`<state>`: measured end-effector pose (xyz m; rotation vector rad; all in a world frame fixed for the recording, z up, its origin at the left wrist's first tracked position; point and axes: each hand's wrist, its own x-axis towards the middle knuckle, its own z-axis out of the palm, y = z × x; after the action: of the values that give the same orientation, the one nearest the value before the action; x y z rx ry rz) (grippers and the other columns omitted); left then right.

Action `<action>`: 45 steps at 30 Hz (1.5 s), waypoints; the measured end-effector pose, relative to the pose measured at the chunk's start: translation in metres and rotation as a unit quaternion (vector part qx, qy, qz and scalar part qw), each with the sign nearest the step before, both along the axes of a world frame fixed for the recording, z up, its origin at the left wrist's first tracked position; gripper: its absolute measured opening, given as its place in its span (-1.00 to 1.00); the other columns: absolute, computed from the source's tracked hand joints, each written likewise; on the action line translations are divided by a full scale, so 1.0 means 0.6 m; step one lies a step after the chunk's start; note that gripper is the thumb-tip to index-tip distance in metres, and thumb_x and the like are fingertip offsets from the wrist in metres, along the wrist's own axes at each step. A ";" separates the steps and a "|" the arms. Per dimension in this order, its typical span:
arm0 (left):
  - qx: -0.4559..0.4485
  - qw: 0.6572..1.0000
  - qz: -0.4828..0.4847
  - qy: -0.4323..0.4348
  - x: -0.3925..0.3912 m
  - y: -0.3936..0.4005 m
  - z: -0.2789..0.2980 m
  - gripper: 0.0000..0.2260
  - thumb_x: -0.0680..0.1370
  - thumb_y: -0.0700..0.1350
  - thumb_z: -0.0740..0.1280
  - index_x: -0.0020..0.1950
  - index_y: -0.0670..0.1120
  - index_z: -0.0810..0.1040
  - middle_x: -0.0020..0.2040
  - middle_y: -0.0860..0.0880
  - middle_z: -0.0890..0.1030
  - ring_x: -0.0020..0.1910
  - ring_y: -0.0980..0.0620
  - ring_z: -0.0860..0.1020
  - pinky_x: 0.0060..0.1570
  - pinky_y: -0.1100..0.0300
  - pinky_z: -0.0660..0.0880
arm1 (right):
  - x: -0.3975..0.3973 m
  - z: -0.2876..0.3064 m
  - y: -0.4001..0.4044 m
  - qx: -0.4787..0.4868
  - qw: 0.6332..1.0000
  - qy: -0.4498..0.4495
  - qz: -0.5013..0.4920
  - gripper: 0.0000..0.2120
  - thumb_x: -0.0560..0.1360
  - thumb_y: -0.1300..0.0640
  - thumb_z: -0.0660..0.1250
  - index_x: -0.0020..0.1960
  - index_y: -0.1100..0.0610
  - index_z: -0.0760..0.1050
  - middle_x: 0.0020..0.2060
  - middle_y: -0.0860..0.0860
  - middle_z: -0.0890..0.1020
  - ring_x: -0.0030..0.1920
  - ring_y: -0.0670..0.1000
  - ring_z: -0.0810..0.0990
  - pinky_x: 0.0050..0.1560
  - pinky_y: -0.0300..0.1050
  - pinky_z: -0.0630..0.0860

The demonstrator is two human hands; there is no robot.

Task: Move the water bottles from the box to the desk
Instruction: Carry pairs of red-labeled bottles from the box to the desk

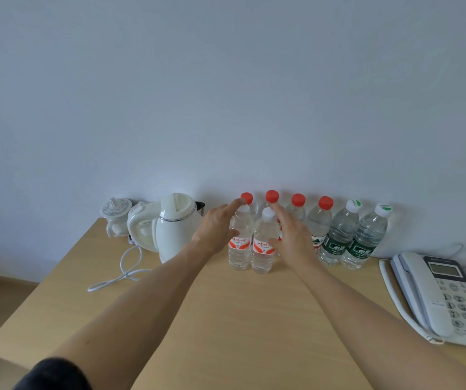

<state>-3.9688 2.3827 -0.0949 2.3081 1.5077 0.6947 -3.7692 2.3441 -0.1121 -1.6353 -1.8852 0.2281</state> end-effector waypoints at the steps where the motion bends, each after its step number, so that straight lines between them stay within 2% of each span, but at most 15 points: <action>1: 0.000 1.000 0.001 0.000 0.000 -0.001 0.000 -0.32 0.42 -0.28 0.54 0.48 0.01 0.38 -0.03 -0.15 0.59 -0.03 -0.16 0.57 -0.01 -0.07 0.59 | 0.000 0.001 0.001 -0.002 1.000 0.000 -0.001 -0.14 0.38 0.26 0.57 0.55 -0.02 0.22 0.12 0.12 0.57 0.07 0.13 0.58 0.08 0.07 0.56; 6: -0.001 1.000 0.008 -0.003 0.001 -0.003 -0.003 -0.30 0.42 -0.25 0.55 0.49 0.04 0.36 -0.04 -0.14 0.59 -0.02 -0.15 0.57 0.00 -0.04 0.56 | 0.003 -0.003 0.002 -0.010 1.000 0.006 0.006 -0.12 0.36 0.27 0.56 0.55 -0.04 0.21 0.12 0.11 0.56 0.06 0.11 0.57 0.04 0.05 0.57; 12: 0.001 1.000 0.012 0.004 0.006 -0.002 -0.002 -0.32 0.42 -0.22 0.55 0.47 0.03 0.36 -0.05 -0.14 0.58 -0.04 -0.13 0.56 -0.01 0.00 0.54 | 0.017 -0.004 0.000 -0.029 0.999 0.028 0.027 -0.12 0.42 0.36 0.45 0.58 -0.12 0.17 0.02 0.09 0.53 0.00 0.09 0.57 -0.01 0.08 0.60; 24: -0.006 0.999 0.035 0.005 0.016 -0.012 0.001 -0.32 0.44 -0.24 0.55 0.48 0.01 0.36 -0.01 -0.16 0.58 -0.01 -0.14 0.57 0.04 -0.03 0.55 | 0.033 0.003 -0.004 -0.043 0.997 0.024 0.066 -0.15 0.48 0.33 0.38 0.61 -0.13 0.10 0.02 0.10 0.55 0.01 0.09 0.57 0.09 0.08 0.55; 28: -0.020 0.999 0.041 -0.001 0.014 -0.019 0.004 -0.27 0.43 -0.25 0.54 0.51 0.07 0.32 0.00 -0.15 0.57 0.03 -0.13 0.56 0.06 -0.03 0.55 | 0.034 0.005 -0.004 -0.049 0.996 0.013 0.072 -0.15 0.50 0.28 0.39 0.62 -0.13 0.06 0.05 0.12 0.56 0.06 0.12 0.56 0.13 0.08 0.53; 32: -0.035 0.998 0.040 0.021 0.007 -0.028 0.010 -0.18 0.43 -0.30 0.43 0.52 0.25 0.14 0.02 -0.13 0.55 0.05 -0.10 0.55 0.03 -0.05 0.57 | 0.043 0.013 -0.006 -0.064 0.995 0.019 0.079 -0.18 0.51 0.27 0.36 0.61 -0.16 0.07 0.15 0.12 0.56 0.14 0.13 0.57 0.17 0.09 0.53; 35: -0.027 0.997 0.060 0.034 -0.002 -0.029 0.017 -0.23 0.47 -0.18 0.44 0.57 0.17 0.16 0.07 -0.13 0.55 0.10 -0.12 0.55 0.06 -0.04 0.55 | 0.047 0.022 -0.007 -0.058 0.994 0.012 0.089 -0.21 0.48 0.30 0.32 0.60 -0.12 0.12 0.22 0.12 0.54 0.16 0.15 0.57 0.14 0.11 0.54; 38: -0.009 0.994 0.087 0.068 -0.010 -0.026 0.032 -0.29 0.49 -0.19 0.40 0.58 0.08 0.19 0.16 -0.14 0.55 0.14 -0.15 0.54 0.04 -0.01 0.53 | 0.052 0.031 -0.003 -0.053 0.996 -0.019 0.070 -0.24 0.49 0.33 0.28 0.59 -0.07 0.14 0.30 0.15 0.48 0.20 0.17 0.54 0.13 0.13 0.54; 41: 0.005 0.991 0.108 0.085 -0.013 -0.020 0.055 -0.42 0.56 -0.14 0.35 0.55 0.02 0.25 0.23 -0.13 0.54 0.22 -0.16 0.52 0.11 -0.05 0.52 | 0.058 0.047 -0.004 -0.053 0.996 -0.041 0.050 -0.36 0.56 0.20 0.31 0.58 -0.03 0.18 0.29 0.15 0.48 0.25 0.17 0.53 0.17 0.10 0.53; 45: 0.012 0.989 0.113 0.100 -0.001 -0.008 0.084 -0.53 0.64 0.02 0.29 0.53 -0.02 0.31 0.30 -0.13 0.52 0.30 -0.15 0.48 0.18 -0.07 0.50 | 0.068 0.077 -0.017 -0.032 0.998 -0.052 0.020 -0.52 0.62 0.05 0.26 0.51 0.04 0.29 0.20 0.12 0.55 0.20 0.16 0.55 0.11 0.09 0.52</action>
<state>-3.9696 2.3778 -0.0447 2.3051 1.8820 0.5521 -3.7284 2.3337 -0.0659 -1.6824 -2.0081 0.2248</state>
